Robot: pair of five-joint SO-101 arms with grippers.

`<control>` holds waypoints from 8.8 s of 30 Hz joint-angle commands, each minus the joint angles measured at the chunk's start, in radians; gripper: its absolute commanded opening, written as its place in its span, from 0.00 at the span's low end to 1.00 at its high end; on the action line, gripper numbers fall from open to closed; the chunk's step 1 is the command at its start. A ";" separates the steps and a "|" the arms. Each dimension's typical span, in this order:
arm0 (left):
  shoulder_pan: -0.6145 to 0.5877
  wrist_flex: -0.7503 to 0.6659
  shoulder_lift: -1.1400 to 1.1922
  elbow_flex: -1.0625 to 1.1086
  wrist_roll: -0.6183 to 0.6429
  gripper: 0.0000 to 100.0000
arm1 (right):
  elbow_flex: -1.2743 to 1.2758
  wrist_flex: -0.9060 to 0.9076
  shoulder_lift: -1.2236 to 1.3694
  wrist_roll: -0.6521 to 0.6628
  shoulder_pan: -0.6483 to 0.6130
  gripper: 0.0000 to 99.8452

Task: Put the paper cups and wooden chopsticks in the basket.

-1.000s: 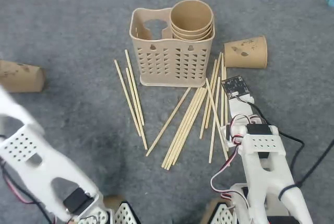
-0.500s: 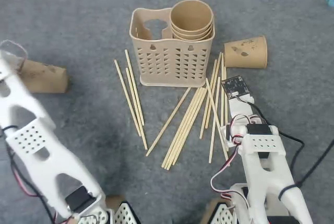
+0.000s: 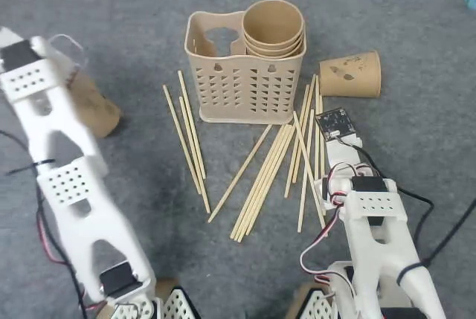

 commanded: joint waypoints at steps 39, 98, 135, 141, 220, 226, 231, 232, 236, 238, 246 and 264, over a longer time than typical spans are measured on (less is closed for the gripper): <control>0.213 -0.069 -0.927 0.986 -0.381 0.16 | -0.011 -0.019 -0.012 0.011 0.015 0.01; 0.103 -1.083 -1.692 2.370 -0.585 0.16 | -2.608 0.671 1.580 -0.328 0.346 0.11; 0.103 -1.112 -1.691 2.373 -0.585 0.16 | -2.857 1.003 1.709 -0.218 0.131 0.19; 0.103 -1.112 -1.691 2.373 -0.585 0.16 | -2.857 1.012 1.633 -0.184 0.157 0.19; 0.132 -1.168 -1.692 2.399 -0.585 0.16 | -0.663 -0.552 0.616 -0.620 0.005 0.26; 0.132 -1.168 -1.692 2.399 -0.585 0.16 | -0.801 -0.542 0.817 -0.620 0.027 0.16; 0.132 -1.168 -1.692 2.399 -0.585 0.16 | -0.876 -0.349 0.777 -0.462 0.038 0.02; 0.132 -1.168 -1.692 2.399 -0.585 0.16 | -0.879 -0.300 0.751 -0.451 0.038 0.01; 0.132 -1.168 -1.692 2.399 -0.585 0.16 | -0.875 -0.117 0.622 -0.453 0.058 0.01; 0.132 -1.168 -1.692 2.399 -0.585 0.16 | -0.875 -0.042 0.553 -0.450 0.074 0.01; 0.132 -1.168 -1.692 2.399 -0.585 0.16 | -0.879 0.168 0.329 -0.384 0.162 0.01; 0.130 -1.166 -1.694 2.400 -0.585 0.16 | -1.226 0.947 0.226 0.015 0.179 0.01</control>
